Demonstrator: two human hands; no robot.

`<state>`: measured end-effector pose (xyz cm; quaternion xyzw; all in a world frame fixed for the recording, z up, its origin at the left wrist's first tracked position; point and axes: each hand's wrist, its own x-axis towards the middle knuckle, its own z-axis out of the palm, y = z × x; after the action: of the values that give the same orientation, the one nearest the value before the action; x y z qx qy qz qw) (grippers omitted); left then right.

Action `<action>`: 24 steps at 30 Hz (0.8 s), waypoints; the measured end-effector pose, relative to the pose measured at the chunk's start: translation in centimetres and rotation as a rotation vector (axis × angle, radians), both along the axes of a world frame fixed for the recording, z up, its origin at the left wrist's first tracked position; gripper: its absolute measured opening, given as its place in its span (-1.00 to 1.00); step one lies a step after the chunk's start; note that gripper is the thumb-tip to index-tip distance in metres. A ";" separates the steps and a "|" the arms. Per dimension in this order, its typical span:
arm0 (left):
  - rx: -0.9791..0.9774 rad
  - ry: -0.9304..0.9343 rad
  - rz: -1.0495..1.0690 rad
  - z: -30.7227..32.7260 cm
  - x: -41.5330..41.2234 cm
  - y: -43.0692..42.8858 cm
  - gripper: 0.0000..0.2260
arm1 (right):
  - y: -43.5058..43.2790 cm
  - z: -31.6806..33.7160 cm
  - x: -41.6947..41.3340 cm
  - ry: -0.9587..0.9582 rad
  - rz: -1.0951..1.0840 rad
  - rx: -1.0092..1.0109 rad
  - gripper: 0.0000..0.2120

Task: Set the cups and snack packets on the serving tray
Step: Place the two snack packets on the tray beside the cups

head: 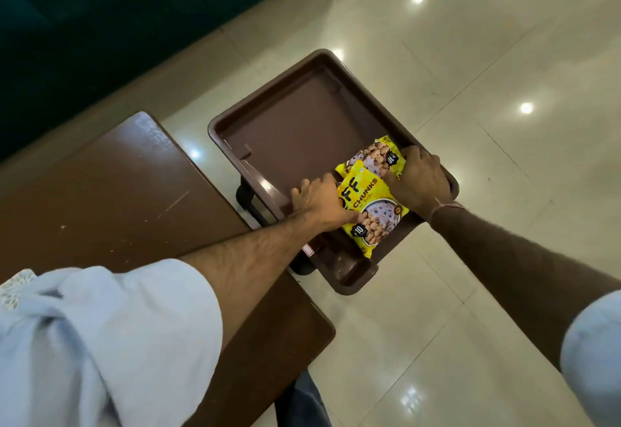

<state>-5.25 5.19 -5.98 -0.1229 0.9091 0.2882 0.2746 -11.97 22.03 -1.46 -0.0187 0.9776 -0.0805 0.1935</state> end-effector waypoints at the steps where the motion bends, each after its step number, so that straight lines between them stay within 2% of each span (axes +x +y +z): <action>1: 0.017 -0.016 0.011 -0.1 -0.2 0.1 -0.29 | 0.0 -0.1 -0.1 0.000 -0.001 -0.005 -0.37; 3: 0.104 -0.039 0.062 -0.3 -0.2 0.2 -0.42 | 0.1 -0.2 -0.2 -0.009 -0.011 -0.032 -0.37; 9: 0.324 -0.002 0.237 0.7 0.4 -0.8 -0.53 | 0.4 -0.3 -1.0 -0.112 -0.045 -0.199 -0.47; 13: 0.387 0.024 0.325 1.5 1.3 -2.2 -0.51 | 0.8 0.2 -1.4 -0.389 -0.208 -0.407 -0.36; 16: 0.416 0.017 0.371 1.9 1.8 -3.2 -0.44 | 0.7 0.5 -1.7 -0.560 -0.232 -0.434 -0.30; 19: 0.499 0.041 0.444 2.6 2.6 -4.3 -0.42 | 0.6 1.2 -2.1 -0.584 -0.160 -0.415 -0.54; 21: 0.538 0.079 0.488 3.0 3.2 -5.2 -0.44 | 0.8 1.8 -2.6 -0.575 -0.162 -0.506 -0.73; 22: 0.565 0.095 0.519 3.2 3.5 -5.8 -0.46 | 0.8 2.1 -2.6 -0.582 -0.195 -0.590 -0.77; 24: 0.674 0.122 0.636 3.5 4.3 -7.1 -0.54 | 0.5 2.7 -2.5 -0.609 -0.292 -0.778 -0.71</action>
<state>-0.95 -1.95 -2.47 -0.2822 0.6964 0.6441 0.1431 -14.48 22.52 1.29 0.0717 0.7670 -0.4662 0.4350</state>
